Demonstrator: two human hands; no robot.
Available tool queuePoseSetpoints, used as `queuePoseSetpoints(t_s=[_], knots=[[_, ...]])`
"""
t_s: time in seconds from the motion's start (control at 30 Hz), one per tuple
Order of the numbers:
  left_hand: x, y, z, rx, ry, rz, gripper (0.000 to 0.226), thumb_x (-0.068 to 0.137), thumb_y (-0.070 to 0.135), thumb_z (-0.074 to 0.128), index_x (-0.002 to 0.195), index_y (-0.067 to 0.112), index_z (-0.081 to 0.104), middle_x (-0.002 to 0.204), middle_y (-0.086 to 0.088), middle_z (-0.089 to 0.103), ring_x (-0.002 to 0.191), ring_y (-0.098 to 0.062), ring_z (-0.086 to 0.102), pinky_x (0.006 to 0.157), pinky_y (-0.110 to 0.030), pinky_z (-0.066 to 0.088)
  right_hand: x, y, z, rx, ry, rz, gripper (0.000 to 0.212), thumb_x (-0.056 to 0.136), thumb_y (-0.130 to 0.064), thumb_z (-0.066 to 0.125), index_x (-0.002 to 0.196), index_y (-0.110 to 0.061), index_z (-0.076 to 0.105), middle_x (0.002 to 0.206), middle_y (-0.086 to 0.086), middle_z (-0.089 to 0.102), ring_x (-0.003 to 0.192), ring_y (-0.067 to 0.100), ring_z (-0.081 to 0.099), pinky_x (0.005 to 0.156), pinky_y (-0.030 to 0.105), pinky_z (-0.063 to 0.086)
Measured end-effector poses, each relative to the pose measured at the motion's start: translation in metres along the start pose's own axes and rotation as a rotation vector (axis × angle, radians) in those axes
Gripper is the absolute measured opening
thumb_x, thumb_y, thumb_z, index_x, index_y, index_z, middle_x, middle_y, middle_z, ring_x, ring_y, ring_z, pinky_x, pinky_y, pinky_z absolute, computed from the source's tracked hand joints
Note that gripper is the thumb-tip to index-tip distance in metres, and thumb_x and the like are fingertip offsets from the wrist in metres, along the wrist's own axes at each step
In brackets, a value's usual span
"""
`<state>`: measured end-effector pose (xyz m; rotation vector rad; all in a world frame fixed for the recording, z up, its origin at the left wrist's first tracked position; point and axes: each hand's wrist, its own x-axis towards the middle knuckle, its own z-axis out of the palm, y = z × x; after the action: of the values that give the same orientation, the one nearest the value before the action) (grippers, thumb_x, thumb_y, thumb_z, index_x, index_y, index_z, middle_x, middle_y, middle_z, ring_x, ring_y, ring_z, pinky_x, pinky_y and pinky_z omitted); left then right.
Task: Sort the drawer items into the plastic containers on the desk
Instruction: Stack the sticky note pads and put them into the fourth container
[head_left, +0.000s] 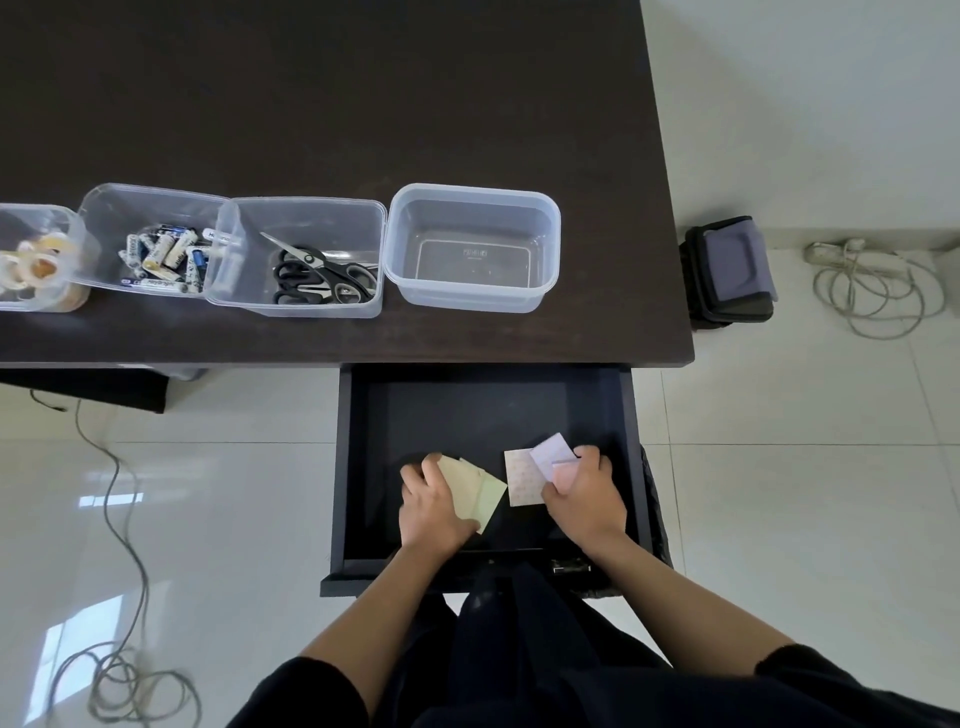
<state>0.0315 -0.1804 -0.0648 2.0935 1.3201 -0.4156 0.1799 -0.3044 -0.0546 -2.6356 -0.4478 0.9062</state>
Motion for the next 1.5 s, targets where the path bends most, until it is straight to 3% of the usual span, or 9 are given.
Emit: queuePoseSetpoints(t_s=[0.13,0.3,0.43,0.53,0.77,0.97,1.2,1.33,1.5], knots=[[-0.002,0.002,-0.006,-0.105,0.006,-0.033,0.101,0.059,0.027,0.085,0.134,0.012,0.019,0.127,-0.012,0.029,0.118,-0.03,0.043,0.092,-0.034,0.046,0.005,-0.001,0.0,-0.008,0.037,-0.054,0.06,0.078,-0.019,0.062,0.131,-0.014,0.035,0.128,0.009,0.042,0.113,0.029,0.05,0.078,0.039,0.05],[-0.01,0.001,-0.02,-0.244,0.05,-0.025,0.094,0.06,0.029,0.085,0.129,0.011,0.024,0.133,-0.007,0.029,0.125,-0.026,0.037,0.096,-0.031,0.043,0.006,-0.01,0.004,-0.133,0.118,-0.175,0.058,0.076,-0.016,0.064,0.13,-0.013,0.043,0.138,0.014,0.038,0.128,0.034,0.035,0.102,0.044,0.039],[-0.018,-0.002,-0.032,-0.296,0.105,-0.024,0.1,0.055,0.03,0.088,0.13,0.011,0.024,0.131,-0.006,0.026,0.122,-0.025,0.038,0.097,-0.03,0.041,0.001,-0.02,0.015,-0.223,0.163,-0.452,0.041,0.072,-0.016,0.061,0.114,-0.014,0.059,0.116,0.01,0.058,0.109,0.033,0.051,0.093,0.043,0.042],[-0.023,-0.005,-0.04,-0.294,0.135,-0.023,0.103,0.053,0.032,0.089,0.13,0.01,0.025,0.129,-0.005,0.026,0.119,-0.024,0.04,0.094,-0.031,0.044,-0.003,-0.033,0.025,-0.241,-0.053,-0.563,0.039,0.082,-0.02,0.055,0.12,-0.016,0.053,0.116,0.005,0.057,0.111,0.029,0.051,0.091,0.038,0.039],[-0.04,-0.019,-0.049,-0.414,0.229,-0.016,0.07,0.077,0.027,0.074,0.129,0.005,0.033,0.126,-0.004,0.031,0.105,-0.012,0.038,0.084,-0.025,0.038,-0.001,-0.049,0.053,-0.388,-0.248,-0.456,0.067,0.077,-0.022,0.066,0.135,-0.018,0.033,0.133,0.007,0.037,0.122,0.032,0.038,0.102,0.039,0.035],[-0.04,-0.031,-0.051,-0.558,0.165,-0.165,0.033,0.082,0.021,0.067,0.103,0.024,0.042,0.111,-0.003,0.054,0.1,-0.023,0.056,0.084,-0.037,0.052,0.002,-0.053,0.055,-0.338,-0.24,-0.363,0.062,0.069,-0.022,0.072,0.122,-0.018,0.041,0.123,0.005,0.049,0.116,0.028,0.044,0.098,0.034,0.035],[-0.039,-0.036,-0.055,-0.57,0.117,-0.18,0.026,0.085,0.017,0.061,0.096,0.03,0.042,0.101,0.002,0.056,0.088,-0.02,0.059,0.069,-0.041,0.057,-0.005,-0.053,0.047,0.028,-0.415,-0.322,0.04,0.067,-0.007,0.065,0.102,-0.019,0.048,0.101,-0.001,0.052,0.084,0.016,0.053,0.063,0.024,0.039],[-0.036,-0.03,-0.059,-0.6,0.124,-0.14,0.02,0.088,0.007,0.057,0.099,0.021,0.048,0.1,-0.002,0.058,0.081,-0.012,0.056,0.065,-0.019,0.045,-0.019,-0.058,0.022,0.401,-0.277,-0.242,0.026,0.071,-0.003,0.062,0.095,-0.014,0.058,0.083,-0.003,0.059,0.071,0.011,0.054,0.057,0.011,0.04],[-0.032,-0.021,-0.065,-0.651,0.131,-0.106,0.022,0.089,0.006,0.057,0.102,0.022,0.05,0.1,0.006,0.053,0.086,-0.006,0.052,0.072,-0.018,0.043,-0.026,-0.065,-0.018,0.578,-0.135,-0.219,0.019,0.085,-0.01,0.055,0.1,-0.021,0.06,0.093,-0.001,0.065,0.086,0.019,0.061,0.066,0.018,0.047]])
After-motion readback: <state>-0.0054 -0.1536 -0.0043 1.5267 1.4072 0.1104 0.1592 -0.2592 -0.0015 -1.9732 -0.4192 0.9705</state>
